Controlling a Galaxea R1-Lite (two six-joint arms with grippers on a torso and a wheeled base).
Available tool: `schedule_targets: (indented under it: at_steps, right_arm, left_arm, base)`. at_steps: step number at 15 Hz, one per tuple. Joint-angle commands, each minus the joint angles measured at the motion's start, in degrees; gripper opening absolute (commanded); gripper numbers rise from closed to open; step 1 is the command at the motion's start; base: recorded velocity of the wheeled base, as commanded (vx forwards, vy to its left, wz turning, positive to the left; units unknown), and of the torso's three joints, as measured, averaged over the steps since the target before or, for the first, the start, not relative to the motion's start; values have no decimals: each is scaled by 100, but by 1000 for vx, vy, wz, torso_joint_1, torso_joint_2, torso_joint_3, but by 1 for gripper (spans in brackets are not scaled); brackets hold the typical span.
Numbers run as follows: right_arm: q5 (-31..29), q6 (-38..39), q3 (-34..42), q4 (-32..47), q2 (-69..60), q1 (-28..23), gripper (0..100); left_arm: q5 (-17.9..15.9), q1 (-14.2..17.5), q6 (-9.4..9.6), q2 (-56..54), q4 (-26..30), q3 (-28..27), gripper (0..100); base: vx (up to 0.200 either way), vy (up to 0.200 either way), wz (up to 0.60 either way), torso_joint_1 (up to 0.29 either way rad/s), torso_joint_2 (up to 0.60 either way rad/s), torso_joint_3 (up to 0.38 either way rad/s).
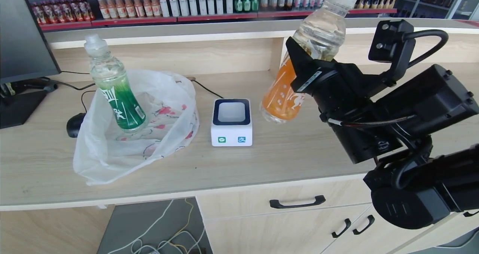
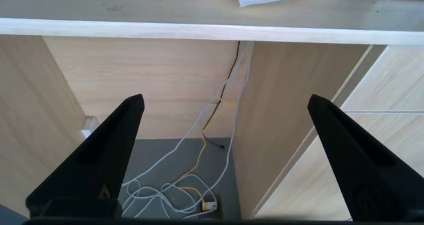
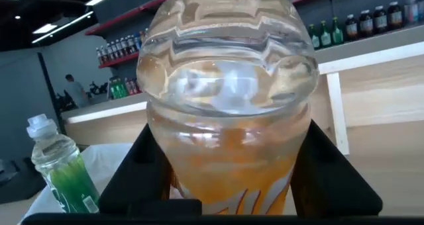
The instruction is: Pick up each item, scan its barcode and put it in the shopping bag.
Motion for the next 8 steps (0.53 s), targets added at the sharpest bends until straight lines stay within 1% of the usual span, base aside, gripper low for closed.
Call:
schedule_targets:
  at_steps: [1, 4, 8]
  right_arm:
    - [-1, -5, 1, -8, -118, 7, 0]
    - [-1, 4, 53, -8, -250, -2, 0]
    - [-1, 4, 168, -8, -426, 7, 0]
  left_arm:
    - [-1, 1, -2, 0, -1, 0, 100]
    - [-1, 1, -2, 0, -1, 0, 100]
    - [-1, -7, 7, 0, -1, 0, 100]
  base:
    - [0, 200, 0, 7, -2, 2]
    - [0, 200, 0, -1, 2, 1]
    - [0, 0, 0, 0, 0, 0]
